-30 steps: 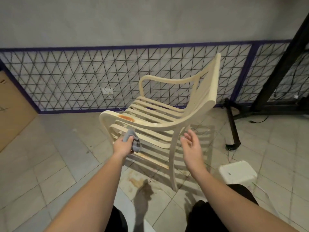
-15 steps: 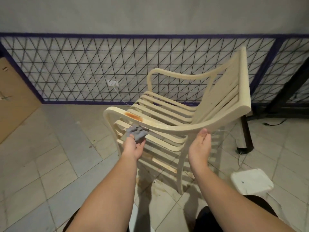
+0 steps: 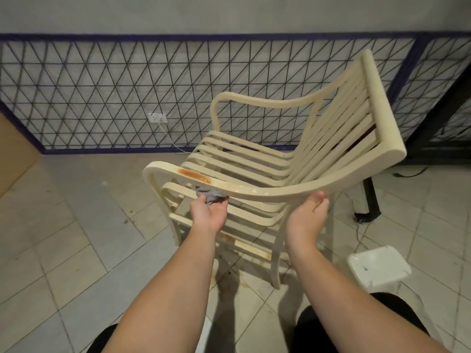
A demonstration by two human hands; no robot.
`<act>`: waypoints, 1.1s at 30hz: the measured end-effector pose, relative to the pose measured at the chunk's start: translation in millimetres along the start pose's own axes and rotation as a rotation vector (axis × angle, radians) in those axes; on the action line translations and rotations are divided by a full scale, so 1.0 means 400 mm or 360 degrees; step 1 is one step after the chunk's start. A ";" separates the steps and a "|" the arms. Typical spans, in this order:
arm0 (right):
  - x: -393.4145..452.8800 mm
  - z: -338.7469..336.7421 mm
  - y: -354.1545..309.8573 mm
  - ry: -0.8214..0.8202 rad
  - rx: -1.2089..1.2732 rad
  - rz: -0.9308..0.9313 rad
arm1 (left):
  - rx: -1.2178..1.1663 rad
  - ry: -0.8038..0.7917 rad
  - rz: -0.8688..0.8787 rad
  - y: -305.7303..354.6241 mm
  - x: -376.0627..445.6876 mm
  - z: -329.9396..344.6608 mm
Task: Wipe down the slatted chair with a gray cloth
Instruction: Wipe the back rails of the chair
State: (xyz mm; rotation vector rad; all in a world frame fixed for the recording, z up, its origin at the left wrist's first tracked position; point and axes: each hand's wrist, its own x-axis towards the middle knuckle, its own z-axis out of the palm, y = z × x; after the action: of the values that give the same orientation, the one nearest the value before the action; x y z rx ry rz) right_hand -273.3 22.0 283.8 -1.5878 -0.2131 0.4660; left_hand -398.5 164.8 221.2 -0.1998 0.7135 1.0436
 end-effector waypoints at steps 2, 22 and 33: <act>0.033 -0.022 0.001 0.0068 0.0022 -0.0018 | 0.0028 0.0044 0.0015 -0.032 -0.013 0.006; 0.315 -0.272 -0.069 -0.0091 0.0205 0.0073 | -0.0191 0.0023 -0.0120 -0.351 -0.125 0.018; 0.350 -0.287 -0.088 -0.0192 0.0125 0.0184 | 0.0438 0.0084 0.0048 -0.350 -0.136 0.002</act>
State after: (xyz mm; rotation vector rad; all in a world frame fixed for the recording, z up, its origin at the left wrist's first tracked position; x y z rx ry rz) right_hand -94.7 -21.9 297.0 -1.5018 -0.1925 0.6534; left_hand -296.7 54.9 231.1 0.0210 0.9014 0.9600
